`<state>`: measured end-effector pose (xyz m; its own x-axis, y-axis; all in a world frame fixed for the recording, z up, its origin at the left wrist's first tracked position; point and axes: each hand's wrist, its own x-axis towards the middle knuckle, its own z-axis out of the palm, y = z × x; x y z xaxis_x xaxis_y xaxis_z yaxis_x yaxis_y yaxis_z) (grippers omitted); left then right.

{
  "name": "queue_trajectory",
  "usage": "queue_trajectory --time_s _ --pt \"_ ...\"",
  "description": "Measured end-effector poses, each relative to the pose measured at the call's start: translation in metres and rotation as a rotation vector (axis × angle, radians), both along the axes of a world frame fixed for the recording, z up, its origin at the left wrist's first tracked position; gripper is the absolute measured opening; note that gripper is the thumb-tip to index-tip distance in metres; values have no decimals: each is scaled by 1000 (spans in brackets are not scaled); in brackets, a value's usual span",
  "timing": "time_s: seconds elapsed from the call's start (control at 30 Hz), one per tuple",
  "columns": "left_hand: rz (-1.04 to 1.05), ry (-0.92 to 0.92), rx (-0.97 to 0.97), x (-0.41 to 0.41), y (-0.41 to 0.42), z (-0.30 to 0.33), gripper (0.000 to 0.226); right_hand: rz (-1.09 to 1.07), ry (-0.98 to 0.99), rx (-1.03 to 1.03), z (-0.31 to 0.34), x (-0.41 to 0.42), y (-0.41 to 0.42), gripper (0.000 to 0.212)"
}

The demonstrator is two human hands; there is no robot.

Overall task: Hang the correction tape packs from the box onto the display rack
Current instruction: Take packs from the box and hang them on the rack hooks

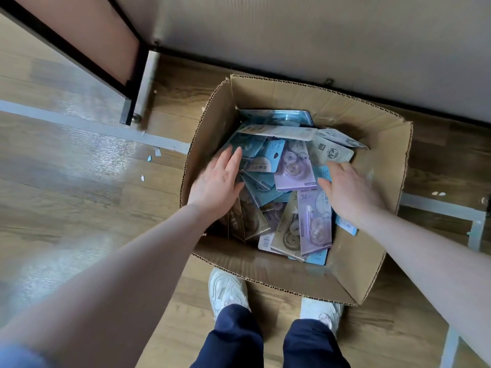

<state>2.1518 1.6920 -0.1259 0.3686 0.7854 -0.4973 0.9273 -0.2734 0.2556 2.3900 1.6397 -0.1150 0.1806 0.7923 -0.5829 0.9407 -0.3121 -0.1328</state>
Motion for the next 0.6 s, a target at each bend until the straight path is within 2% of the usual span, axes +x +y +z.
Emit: queue_trajectory --time_s 0.2,0.27,0.4,0.47,0.6 --pt "107 -87 -45 0 11 -24 50 -266 127 190 -31 3 28 38" --pt "106 -78 -5 2 12 -31 46 -383 186 211 -35 1 41 41" --pt "87 -66 111 4 10 -40 38 -783 407 244 -40 -8 67 53" --pt "91 -59 149 5 8 -40 36 -952 526 175 -42 -12 77 42" --pt "99 -73 191 4 2 -42 33 -1030 594 51 -49 -15 86 13"
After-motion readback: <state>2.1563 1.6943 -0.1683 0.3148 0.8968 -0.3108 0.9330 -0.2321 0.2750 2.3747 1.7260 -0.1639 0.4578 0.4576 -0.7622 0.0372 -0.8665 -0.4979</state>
